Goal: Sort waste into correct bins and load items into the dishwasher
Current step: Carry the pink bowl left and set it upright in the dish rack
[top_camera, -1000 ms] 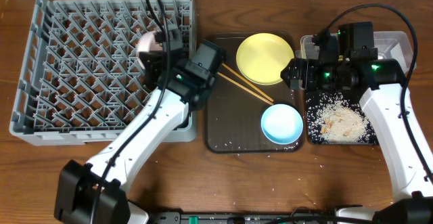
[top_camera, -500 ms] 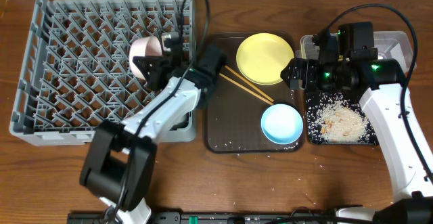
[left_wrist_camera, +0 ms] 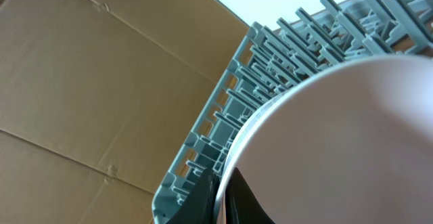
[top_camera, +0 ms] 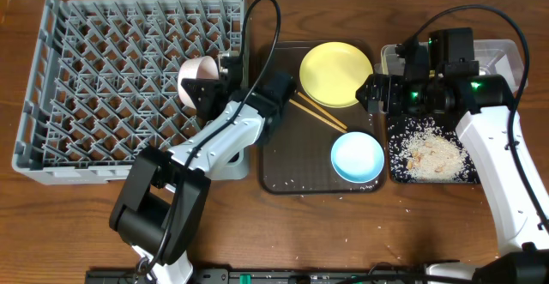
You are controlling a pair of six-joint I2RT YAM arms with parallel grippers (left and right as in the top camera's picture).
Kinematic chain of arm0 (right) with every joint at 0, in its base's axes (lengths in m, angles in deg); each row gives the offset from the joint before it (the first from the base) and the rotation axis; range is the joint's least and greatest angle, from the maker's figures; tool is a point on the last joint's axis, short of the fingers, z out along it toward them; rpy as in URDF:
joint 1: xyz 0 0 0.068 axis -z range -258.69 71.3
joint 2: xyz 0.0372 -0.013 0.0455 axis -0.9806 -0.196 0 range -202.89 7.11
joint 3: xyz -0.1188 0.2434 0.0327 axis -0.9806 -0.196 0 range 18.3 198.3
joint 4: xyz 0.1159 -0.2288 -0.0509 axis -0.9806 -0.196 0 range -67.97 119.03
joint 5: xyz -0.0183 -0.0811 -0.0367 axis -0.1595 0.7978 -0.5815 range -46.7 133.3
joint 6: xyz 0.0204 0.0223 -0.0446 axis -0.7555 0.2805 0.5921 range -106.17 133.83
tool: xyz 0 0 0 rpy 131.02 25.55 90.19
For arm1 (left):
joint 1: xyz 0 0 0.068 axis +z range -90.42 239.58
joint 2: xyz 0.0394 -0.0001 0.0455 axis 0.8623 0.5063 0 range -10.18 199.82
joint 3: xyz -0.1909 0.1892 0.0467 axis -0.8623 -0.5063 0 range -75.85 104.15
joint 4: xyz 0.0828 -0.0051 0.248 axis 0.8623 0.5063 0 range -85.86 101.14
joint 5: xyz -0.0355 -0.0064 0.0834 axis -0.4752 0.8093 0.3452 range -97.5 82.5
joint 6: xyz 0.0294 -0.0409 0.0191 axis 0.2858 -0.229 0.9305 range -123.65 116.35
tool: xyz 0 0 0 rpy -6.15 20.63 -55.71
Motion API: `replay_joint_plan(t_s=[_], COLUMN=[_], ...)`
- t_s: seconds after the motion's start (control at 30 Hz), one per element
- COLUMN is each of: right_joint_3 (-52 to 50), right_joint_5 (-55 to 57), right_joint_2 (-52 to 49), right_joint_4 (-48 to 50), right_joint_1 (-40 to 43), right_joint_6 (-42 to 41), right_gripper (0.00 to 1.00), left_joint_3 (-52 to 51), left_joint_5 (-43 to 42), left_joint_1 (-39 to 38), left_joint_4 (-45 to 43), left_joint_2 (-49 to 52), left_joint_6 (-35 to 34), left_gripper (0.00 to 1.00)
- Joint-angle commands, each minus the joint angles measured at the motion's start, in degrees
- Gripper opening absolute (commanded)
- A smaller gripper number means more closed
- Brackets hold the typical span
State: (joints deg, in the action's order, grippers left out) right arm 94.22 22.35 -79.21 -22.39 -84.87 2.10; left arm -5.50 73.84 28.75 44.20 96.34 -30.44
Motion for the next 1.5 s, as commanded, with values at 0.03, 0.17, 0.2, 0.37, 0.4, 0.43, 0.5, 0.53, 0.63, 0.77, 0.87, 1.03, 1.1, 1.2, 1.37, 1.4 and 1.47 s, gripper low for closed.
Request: replay_joint_plan(t_s=[0.03, 0.17, 0.2, 0.37, 0.4, 0.43, 0.5, 0.53, 0.63, 0.77, 0.87, 1.03, 1.1, 1.2, 1.37, 1.4, 1.47], right_joint_3=[0.07, 0.07, 0.07, 0.07, 0.07, 0.07, 0.07, 0.07, 0.07, 0.07, 0.07, 0.07, 0.07, 0.07, 0.07, 0.07, 0.07], right_joint_5=[0.15, 0.15, 0.15, 0.15, 0.15, 0.15, 0.15, 0.15, 0.15, 0.15, 0.15, 0.15, 0.15, 0.15, 0.15, 0.15, 0.15], right_joint_2=[1.2, 1.2, 1.2, 1.2, 1.2, 1.2, 1.2, 1.2, 1.2, 1.2, 1.2, 1.2, 1.2, 1.2, 1.2, 1.2, 1.2], right_joint_4=[-0.07, -0.07, -0.07, -0.07, -0.07, -0.07, -0.07, -0.04, -0.07, -0.07, -0.07, -0.07, -0.07, -0.07, -0.07, -0.07, -0.07], right_joint_1=[0.11, 0.11, 0.11, 0.11, 0.11, 0.11, 0.11, 0.11, 0.11, 0.11, 0.11, 0.11, 0.11, 0.11, 0.11, 0.11, 0.11], right_joint_6=[0.0, -0.02, 0.0, -0.02, 0.0, -0.02, 0.0, 0.0, 0.0, 0.0, -0.02, 0.0, 0.0, 0.0, -0.02, 0.0, 0.0], right_gripper=[0.99, 0.99, 0.99, 0.99, 0.99, 0.99, 0.99, 0.99, 0.99, 0.99, 0.99, 0.99, 0.99, 0.99, 0.99, 0.99, 0.99], left_joint_3=[-0.83, -0.83, -0.83, -1.77, -2.03, -2.27, -2.67, -2.78, -2.8, -2.8, -2.8, -2.8, -2.8, -2.8, -2.78, -2.78, -2.71], left_joint_5=[2.21, 5.77, 5.7, 4.92, 4.28, 3.32, 2.67, 2.71, 2.71, 2.67, 2.67, -3.04, -6.32, -10.86, -17.0, -18.4, -21.29], left_joint_1=[0.26, 0.26, 0.26, 0.26, 0.26, 0.26, 0.26, 0.26, 0.26, 0.26, -0.15, -1.84, -2.47, -3.15, -3.32, -3.32, -3.32], left_joint_4=[0.17, 0.15, 0.13, 0.0, -0.02, -0.02, -0.02, -0.02, -0.02, -0.02, 0.0, 0.22, 0.22, 0.48, 1.84, 2.16, 2.8], left_joint_2=[0.0, 0.0, 0.0, 0.0, 0.04, 0.13, 0.33, 0.55, 0.76, 0.76, 0.76, 0.76, 0.76, 0.76, 0.63, 0.55, 0.17], left_joint_6=[-1.62, -1.62, -1.64, -4.0, -4.04, -4.04, -4.24, -4.22, -4.2, -4.17, -3.89, -3.74, -3.74, -3.69, -3.69, -3.72, -3.69], left_gripper=[0.07, 0.08, 0.07, 0.07, 0.07, 0.07, 0.07, 0.08, 0.08, 0.07, 0.07, 0.15, 0.16, 0.21, 0.31, 0.32, 0.35])
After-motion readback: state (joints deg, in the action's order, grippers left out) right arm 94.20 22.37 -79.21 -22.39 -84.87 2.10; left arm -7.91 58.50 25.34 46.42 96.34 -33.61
